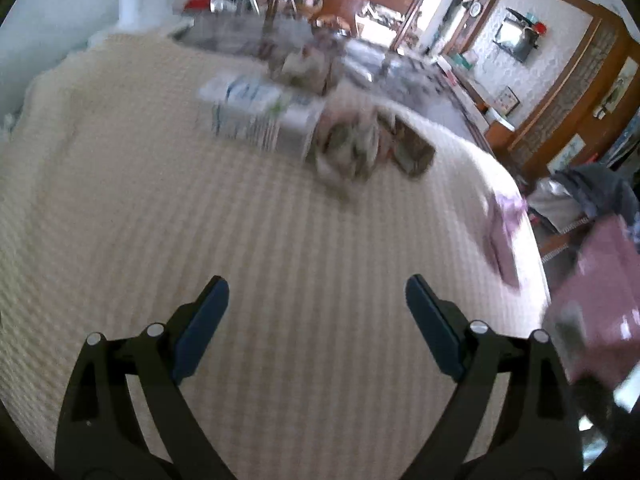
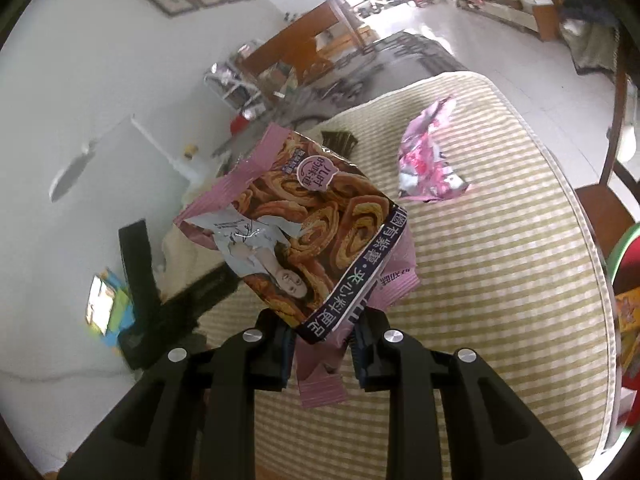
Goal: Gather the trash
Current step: 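Grasp the crumpled paper with the left tool while the right grasps the pink pastry bag, then lift the crumpled paper with the left tool while the right lifts the pastry bag, then carry the crumpled paper and pastry bag to the red bin and open both tools, then grasp the pink foil wrapper on the bed with the right tool, then grasp the crumpled paper ball with the left tool while the right holds the pink wrapper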
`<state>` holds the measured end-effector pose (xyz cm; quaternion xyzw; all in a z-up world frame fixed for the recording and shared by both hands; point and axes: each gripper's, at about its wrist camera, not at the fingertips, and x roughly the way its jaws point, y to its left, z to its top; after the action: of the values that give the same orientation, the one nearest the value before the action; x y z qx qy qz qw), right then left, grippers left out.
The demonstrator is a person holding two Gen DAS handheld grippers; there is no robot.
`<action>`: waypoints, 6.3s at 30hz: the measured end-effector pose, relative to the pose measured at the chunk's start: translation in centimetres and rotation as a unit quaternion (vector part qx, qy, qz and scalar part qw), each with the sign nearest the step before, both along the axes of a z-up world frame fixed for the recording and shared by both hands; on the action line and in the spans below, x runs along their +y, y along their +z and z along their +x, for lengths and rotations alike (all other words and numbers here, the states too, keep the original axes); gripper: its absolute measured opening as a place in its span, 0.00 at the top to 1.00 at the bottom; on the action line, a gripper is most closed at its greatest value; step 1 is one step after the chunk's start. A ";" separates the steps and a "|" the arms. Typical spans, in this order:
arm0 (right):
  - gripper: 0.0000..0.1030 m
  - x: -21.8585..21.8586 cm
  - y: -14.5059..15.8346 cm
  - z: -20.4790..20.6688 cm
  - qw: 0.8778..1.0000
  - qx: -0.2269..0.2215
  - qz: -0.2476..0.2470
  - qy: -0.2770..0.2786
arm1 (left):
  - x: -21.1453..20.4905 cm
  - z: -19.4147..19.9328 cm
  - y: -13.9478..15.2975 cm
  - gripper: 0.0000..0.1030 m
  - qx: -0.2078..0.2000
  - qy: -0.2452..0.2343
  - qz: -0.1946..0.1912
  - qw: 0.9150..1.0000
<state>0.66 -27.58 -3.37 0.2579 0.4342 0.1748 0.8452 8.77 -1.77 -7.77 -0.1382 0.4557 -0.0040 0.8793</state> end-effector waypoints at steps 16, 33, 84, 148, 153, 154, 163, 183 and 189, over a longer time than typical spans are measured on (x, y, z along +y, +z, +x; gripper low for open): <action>0.76 -1.2 -0.7 0.7 1.000 0.005 0.009 -0.019 | -3.1 10.0 -1.1 0.66 0.034 -0.007 0.087 0.996; 0.75 0.0 -0.8 0.7 0.999 0.011 -0.034 -0.019 | -1.0 -3.1 0.0 0.74 0.018 -0.046 0.030 0.998; 0.75 -1.5 1.0 -1.7 0.998 -0.028 -0.032 -0.037 | -6.3 -9.9 6.3 0.74 -0.073 -0.119 0.041 0.989; 0.32 -19.4 1.7 -7.8 0.960 -0.011 -0.034 -0.277 | -18.4 -9.5 4.6 0.23 -0.002 -0.252 -0.072 0.965; 0.28 -10.4 3.6 2.9 0.985 -0.009 -0.045 -0.165 | -11.0 -8.2 3.3 0.23 -0.001 -0.164 -0.058 0.985; 0.28 -8.8 3.3 4.5 0.987 -0.002 -0.056 -0.152 | -9.5 -7.9 3.2 0.23 -0.002 -0.148 -0.056 0.987; 0.29 0.2 -4.4 14.0 0.970 0.064 -0.211 -0.102 | -0.8 -6.5 2.1 0.23 -0.004 -0.054 -0.055 0.997; 0.73 -0.2 -2.4 12.8 0.992 0.027 -0.114 -0.055 | 4.1 8.6 4.1 0.16 -0.035 0.096 0.049 0.994; 0.73 0.0 -2.1 13.2 0.994 0.030 -0.089 -0.051 | 0.9 14.5 3.5 0.14 -0.014 0.024 0.127 0.991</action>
<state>13.84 -27.60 -5.51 0.2086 0.4598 0.0847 0.8590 23.26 -0.91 -4.27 -0.0361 0.4363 0.0733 0.8961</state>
